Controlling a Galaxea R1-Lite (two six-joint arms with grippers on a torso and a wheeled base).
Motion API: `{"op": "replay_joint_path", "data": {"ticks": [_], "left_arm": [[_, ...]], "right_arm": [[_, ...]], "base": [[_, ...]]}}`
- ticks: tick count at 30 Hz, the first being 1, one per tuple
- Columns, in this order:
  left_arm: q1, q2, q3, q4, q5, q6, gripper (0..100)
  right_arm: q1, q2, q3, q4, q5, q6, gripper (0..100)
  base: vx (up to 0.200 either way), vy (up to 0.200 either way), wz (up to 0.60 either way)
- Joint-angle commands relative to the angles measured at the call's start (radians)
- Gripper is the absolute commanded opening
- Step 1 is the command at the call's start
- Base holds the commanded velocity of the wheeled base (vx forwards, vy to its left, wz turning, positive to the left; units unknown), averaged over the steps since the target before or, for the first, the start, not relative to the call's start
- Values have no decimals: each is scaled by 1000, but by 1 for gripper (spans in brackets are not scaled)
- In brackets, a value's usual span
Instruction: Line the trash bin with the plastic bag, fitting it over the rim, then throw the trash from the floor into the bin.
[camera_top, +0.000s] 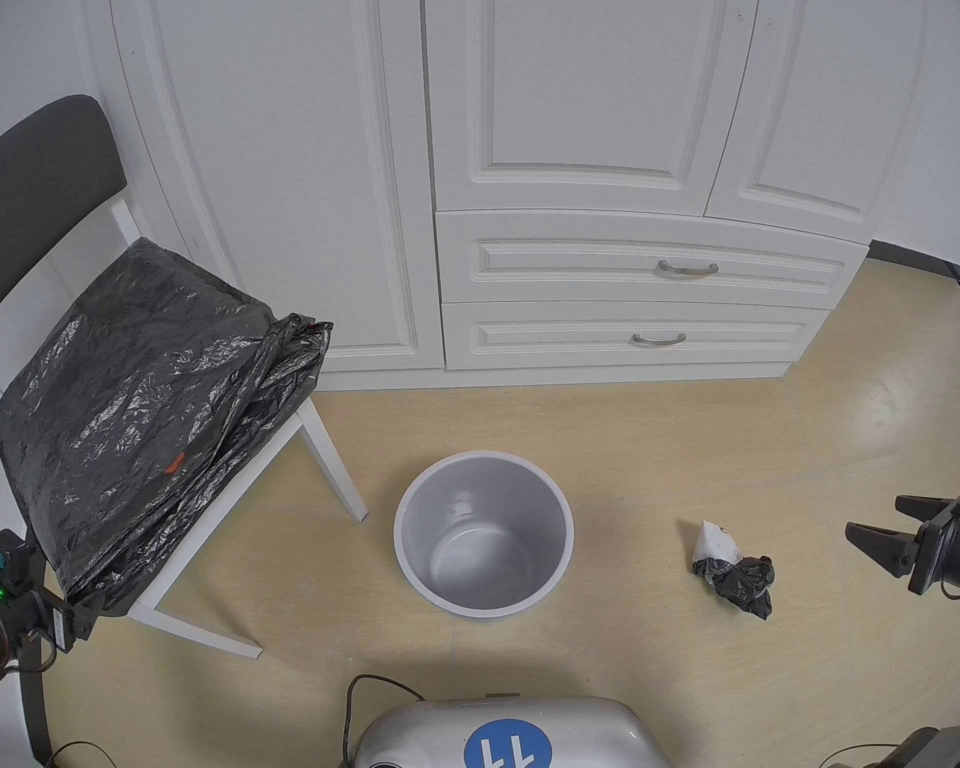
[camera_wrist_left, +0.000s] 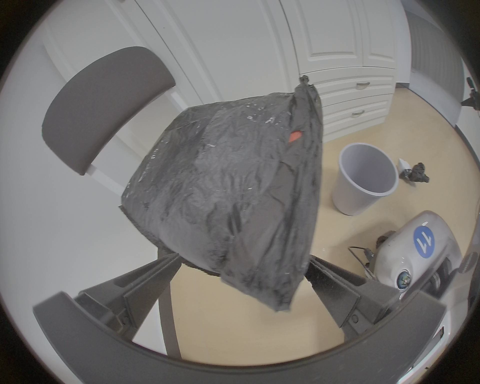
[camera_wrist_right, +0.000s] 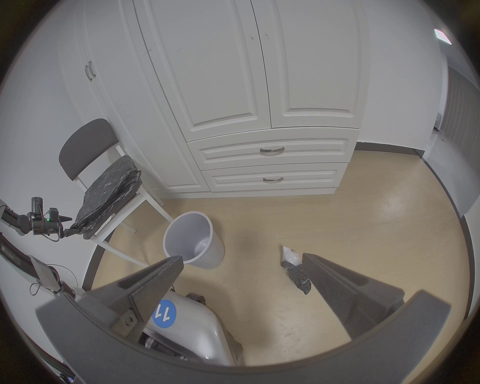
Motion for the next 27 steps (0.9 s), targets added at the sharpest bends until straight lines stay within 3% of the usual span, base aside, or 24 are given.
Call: {"op": "replay_joint_path", "data": {"ticks": [1, 9, 17, 23, 27], "left_arm": [[94, 23, -22, -27, 1, -2, 100], [224, 31, -83, -36, -9, -36, 100], [267, 32, -91, -70, -21, -80, 100], [254, 34, -77, -85, -32, -80, 100], [175, 54, -51, -68, -85, -115, 100]], "right_arm": [[5, 3, 0, -1, 1, 0, 100], [12, 1, 0, -1, 1, 0, 100], [35, 1, 3, -1, 1, 1, 100], [40, 6, 3, -1, 1, 3, 100], [40, 4, 3, -1, 2, 1, 100]], "base": [[0, 0, 0], [0, 0, 0], [0, 0, 0], [0, 0, 0], [0, 0, 0]]}}
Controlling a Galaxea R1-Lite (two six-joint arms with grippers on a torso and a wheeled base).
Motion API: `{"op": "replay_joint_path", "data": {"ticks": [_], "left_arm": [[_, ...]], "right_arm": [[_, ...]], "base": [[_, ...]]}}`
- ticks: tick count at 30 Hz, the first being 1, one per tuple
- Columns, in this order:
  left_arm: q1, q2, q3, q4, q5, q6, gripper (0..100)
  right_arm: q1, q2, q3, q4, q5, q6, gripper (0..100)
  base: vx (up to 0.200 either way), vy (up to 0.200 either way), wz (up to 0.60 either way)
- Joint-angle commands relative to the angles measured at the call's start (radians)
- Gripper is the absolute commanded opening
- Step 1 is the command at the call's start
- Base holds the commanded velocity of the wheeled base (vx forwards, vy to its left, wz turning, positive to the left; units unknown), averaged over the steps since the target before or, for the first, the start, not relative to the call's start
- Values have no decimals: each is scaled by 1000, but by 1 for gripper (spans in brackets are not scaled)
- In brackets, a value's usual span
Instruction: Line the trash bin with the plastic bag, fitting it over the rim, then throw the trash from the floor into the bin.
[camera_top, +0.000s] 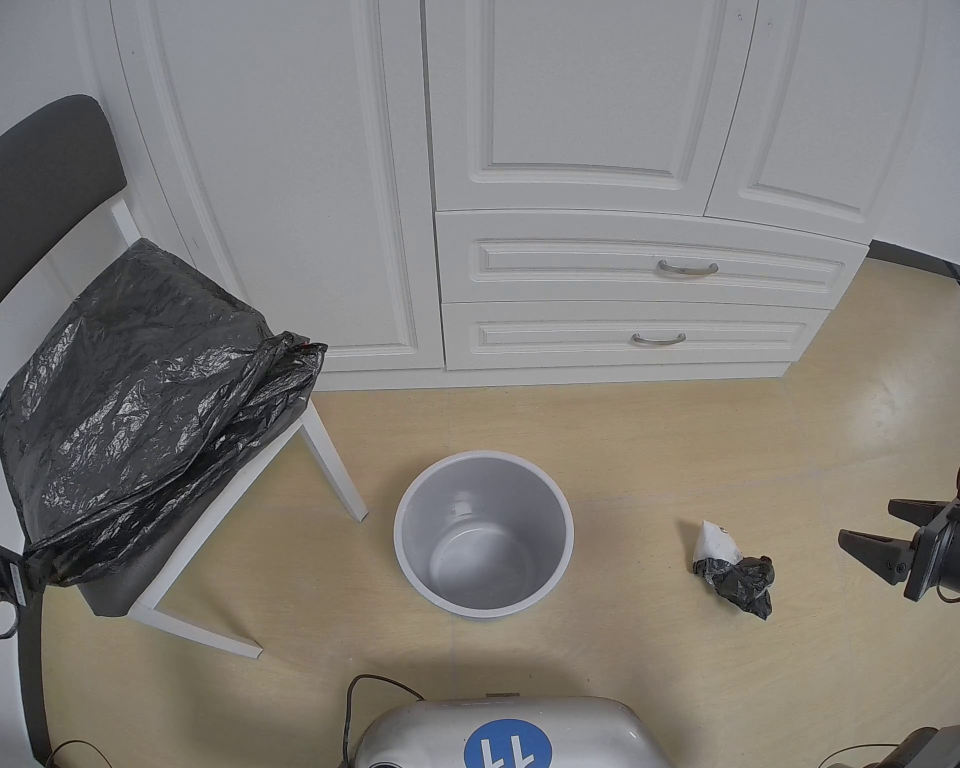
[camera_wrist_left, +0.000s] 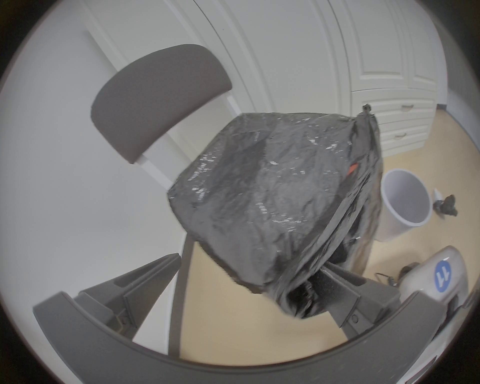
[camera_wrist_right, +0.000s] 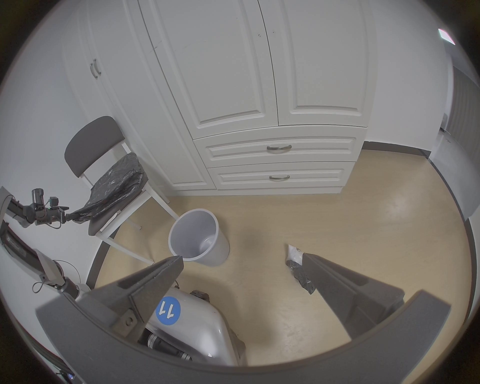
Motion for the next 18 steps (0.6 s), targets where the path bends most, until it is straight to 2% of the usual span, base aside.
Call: {"op": "replay_joint_path", "data": {"ticks": [1, 5, 18], "left_arm": [[-67, 20, 27, 12, -24, -39, 100], [-126, 39, 33, 11, -20, -108, 100], [-121, 48, 80, 4, -1, -119, 100]], "right_arm": [[1, -1, -1, 0, 0, 0, 100], [1, 0, 0, 0, 2, -1, 100], [1, 0, 2, 0, 2, -1, 100]], "base": [[0, 0, 0], [0, 0, 0], [0, 0, 0]]}}
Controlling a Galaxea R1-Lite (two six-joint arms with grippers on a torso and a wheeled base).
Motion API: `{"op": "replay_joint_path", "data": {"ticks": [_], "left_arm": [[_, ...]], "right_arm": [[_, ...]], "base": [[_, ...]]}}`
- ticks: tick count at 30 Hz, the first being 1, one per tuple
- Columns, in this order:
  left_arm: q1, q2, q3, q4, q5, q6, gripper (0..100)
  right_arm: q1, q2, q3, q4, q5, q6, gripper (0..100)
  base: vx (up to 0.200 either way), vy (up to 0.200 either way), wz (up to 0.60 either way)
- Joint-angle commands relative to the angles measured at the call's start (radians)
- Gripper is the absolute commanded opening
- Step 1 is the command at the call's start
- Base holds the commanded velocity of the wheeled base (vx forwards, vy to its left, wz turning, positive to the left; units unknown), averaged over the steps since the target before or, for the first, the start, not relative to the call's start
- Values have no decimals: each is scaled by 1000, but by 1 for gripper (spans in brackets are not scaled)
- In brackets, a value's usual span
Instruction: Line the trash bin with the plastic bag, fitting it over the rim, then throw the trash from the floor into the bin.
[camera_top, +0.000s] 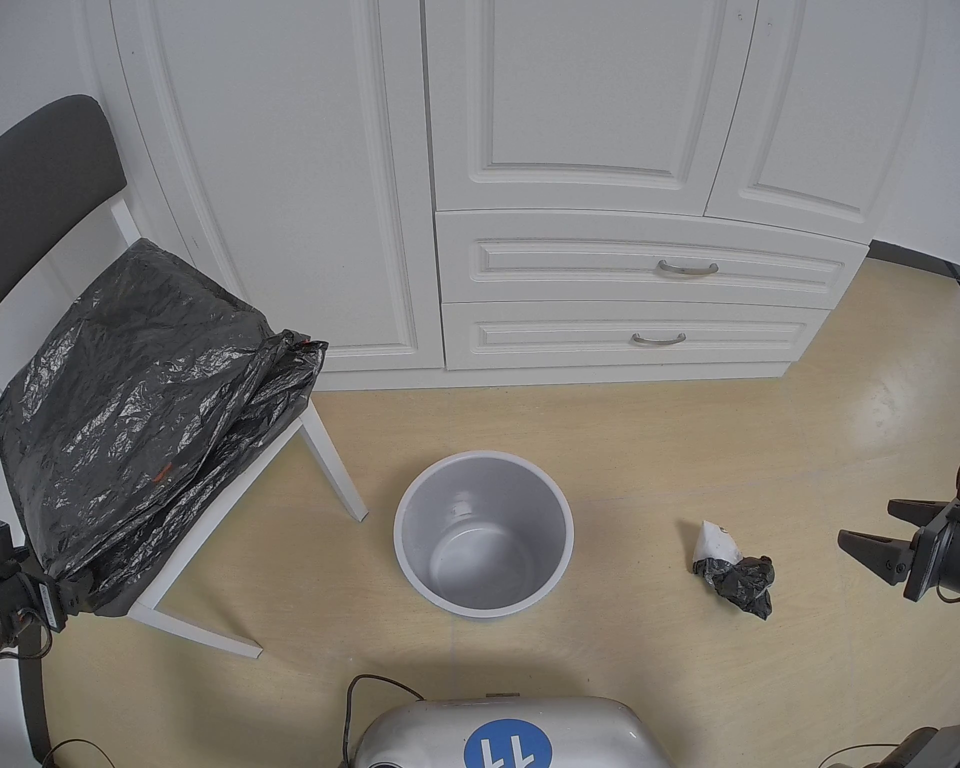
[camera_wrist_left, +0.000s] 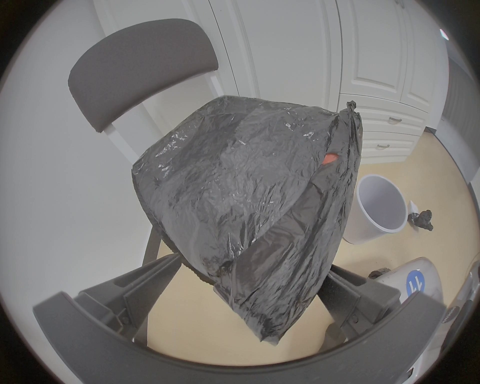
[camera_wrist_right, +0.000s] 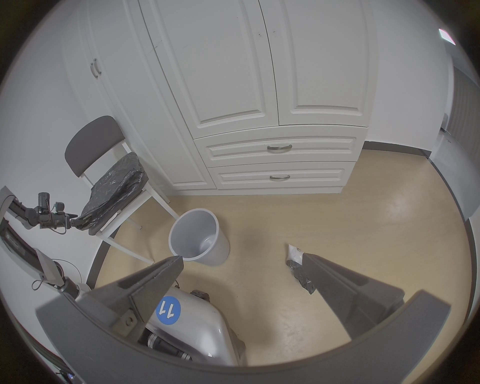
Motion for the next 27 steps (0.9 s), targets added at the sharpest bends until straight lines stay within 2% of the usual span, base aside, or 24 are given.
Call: {"op": "replay_joint_path", "data": {"ticks": [1, 6, 17, 21, 26, 27], "left_arm": [[7, -7, 17, 0, 1, -3, 100], [50, -30, 62, -8, -5, 7, 100], [53, 13, 63, -20, 1, 7, 100], [61, 65, 63, -105, 3, -6, 100], [123, 96, 68, -169, 3, -8, 100], [156, 96, 70, -178, 1, -6, 100]], "right_arm": [[0, -1, 2, 1, 1, 0, 100], [0, -3, 2, -1, 1, 0, 100], [0, -4, 3, -1, 2, 0, 100], [0, -6, 3, -1, 2, 0, 100], [2, -8, 3, -1, 4, 0, 100], [0, -6, 3, -1, 4, 0, 100]], "base": [[0, 0, 0], [0, 0, 0], [0, 0, 0], [0, 0, 0], [0, 0, 0], [0, 0, 0]]}}
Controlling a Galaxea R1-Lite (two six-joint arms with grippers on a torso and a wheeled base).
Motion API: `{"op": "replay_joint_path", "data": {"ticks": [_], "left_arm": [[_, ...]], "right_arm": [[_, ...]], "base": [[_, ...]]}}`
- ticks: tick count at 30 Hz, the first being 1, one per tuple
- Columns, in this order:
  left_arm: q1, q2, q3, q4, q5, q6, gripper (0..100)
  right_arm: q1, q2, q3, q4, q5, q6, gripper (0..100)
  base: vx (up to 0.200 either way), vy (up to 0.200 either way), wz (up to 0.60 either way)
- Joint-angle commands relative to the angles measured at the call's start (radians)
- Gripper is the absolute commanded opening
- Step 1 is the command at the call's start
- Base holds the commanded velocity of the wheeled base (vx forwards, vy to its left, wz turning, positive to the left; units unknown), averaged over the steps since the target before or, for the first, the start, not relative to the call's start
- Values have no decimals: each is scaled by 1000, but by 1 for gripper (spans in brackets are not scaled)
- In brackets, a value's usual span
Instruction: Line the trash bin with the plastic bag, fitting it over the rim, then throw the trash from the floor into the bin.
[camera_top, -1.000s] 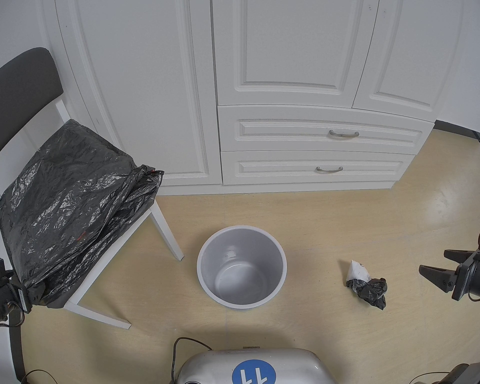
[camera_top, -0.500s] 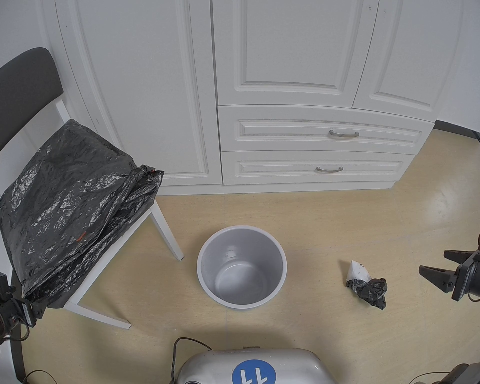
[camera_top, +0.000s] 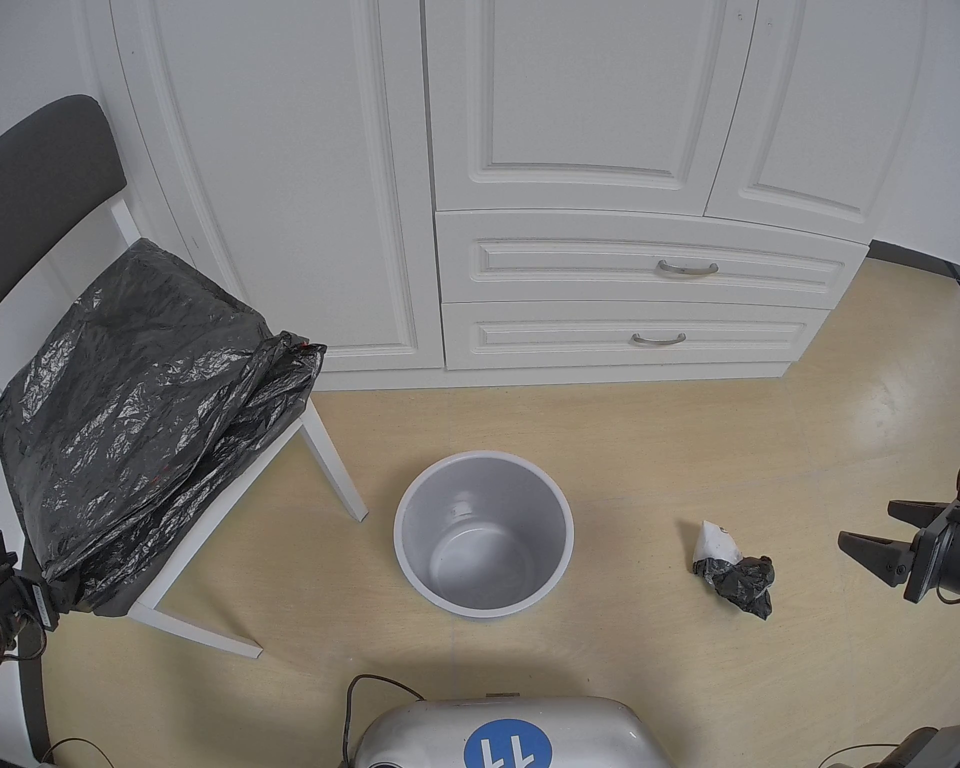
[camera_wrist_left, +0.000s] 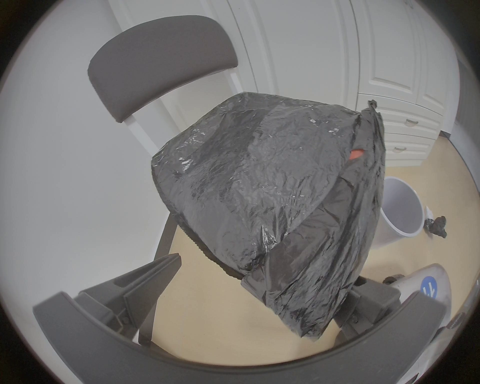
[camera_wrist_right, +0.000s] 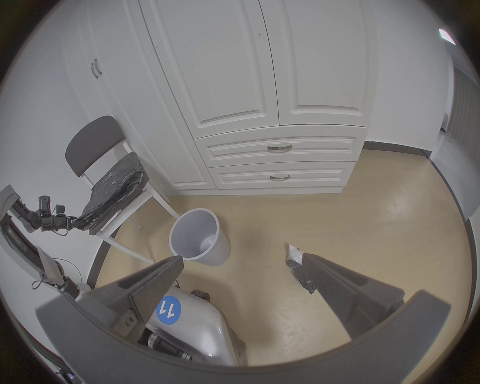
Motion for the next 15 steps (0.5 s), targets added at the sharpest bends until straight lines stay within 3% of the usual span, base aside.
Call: {"op": "replay_joint_path", "data": {"ticks": [1, 8, 15], "left_arm": [[79, 35, 4, -23, -1, 0, 100], [113, 24, 11, -23, -10, -3, 100], [106, 24, 5, -25, -12, -69, 100]], "right_arm": [[0, -2, 0, -1, 1, 0, 100], [2, -3, 0, -1, 1, 0, 100], [2, -2, 0, -2, 1, 0, 100]], "base": [[0, 0, 0], [0, 0, 0], [0, 0, 0]]}}
